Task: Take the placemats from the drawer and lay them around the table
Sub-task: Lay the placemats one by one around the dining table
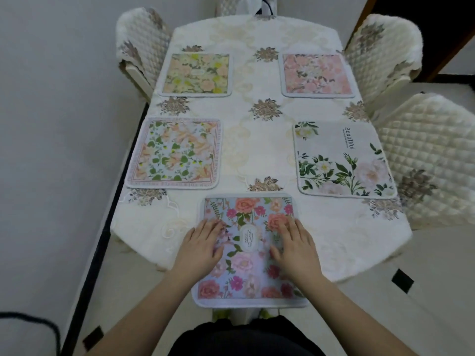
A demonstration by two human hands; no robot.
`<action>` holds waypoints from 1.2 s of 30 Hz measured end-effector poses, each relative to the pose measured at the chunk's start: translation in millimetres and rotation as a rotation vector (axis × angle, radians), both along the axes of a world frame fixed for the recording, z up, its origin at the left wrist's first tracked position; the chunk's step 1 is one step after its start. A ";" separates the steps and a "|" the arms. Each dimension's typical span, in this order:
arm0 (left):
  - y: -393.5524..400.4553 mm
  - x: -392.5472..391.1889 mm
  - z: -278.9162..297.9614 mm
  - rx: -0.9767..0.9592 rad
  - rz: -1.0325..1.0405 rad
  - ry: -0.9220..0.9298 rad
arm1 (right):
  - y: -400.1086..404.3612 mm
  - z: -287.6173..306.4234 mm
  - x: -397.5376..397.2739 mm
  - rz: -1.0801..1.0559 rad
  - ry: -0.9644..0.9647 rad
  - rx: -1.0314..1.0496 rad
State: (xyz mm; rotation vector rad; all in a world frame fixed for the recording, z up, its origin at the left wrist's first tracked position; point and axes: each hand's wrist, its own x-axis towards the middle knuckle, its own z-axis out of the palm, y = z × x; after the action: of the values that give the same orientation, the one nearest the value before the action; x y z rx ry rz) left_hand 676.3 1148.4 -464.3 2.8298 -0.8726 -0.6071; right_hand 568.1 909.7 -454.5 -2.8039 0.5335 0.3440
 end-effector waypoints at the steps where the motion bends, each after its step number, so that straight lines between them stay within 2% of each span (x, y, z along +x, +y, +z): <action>1: 2.7 -1.6 -3.1 0.017 0.019 0.017 | -2.1 -2.4 -0.7 -0.006 0.009 0.001; 7: 15.6 -16.6 -13.1 0.052 0.237 0.137 | -12.6 -15.1 -10.2 -0.074 0.120 0.053; 17: 11.7 -27.0 -9.0 -0.065 0.317 0.223 | -15.8 -16.0 -10.6 -0.176 0.148 0.151; 21: 8.7 -27.8 3.2 -0.233 0.416 0.285 | -22.8 -11.7 -11.2 -0.253 0.086 0.256; 25: 11.7 -29.4 12.0 -0.679 0.553 0.311 | -21.6 1.1 -14.7 -0.470 -0.207 0.608; 27: 14.8 -28.2 14.6 -0.884 0.700 0.407 | -19.0 10.9 -17.3 -0.609 -0.284 0.716; 29: 14.8 -25.2 19.3 -0.996 0.835 0.566 | -18.6 12.1 -21.4 -0.726 -0.277 0.795; 31: 13.2 -22.3 20.9 -1.043 0.940 0.724 | -17.1 10.7 -25.8 -0.744 -0.225 0.814; 33: 10.2 -23.3 24.2 -1.014 0.950 0.840 | -12.2 8.2 -29.2 -0.718 -0.206 0.817; 36: 9.3 -26.3 23.9 -0.870 0.825 0.760 | -2.0 10.3 -31.0 -0.687 -0.227 0.792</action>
State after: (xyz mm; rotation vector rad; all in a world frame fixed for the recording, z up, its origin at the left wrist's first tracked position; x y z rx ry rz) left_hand 649.9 1157.8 -440.4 1.6828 0.1762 -0.7912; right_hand 537.0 907.7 -444.2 -1.7450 0.9885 0.0556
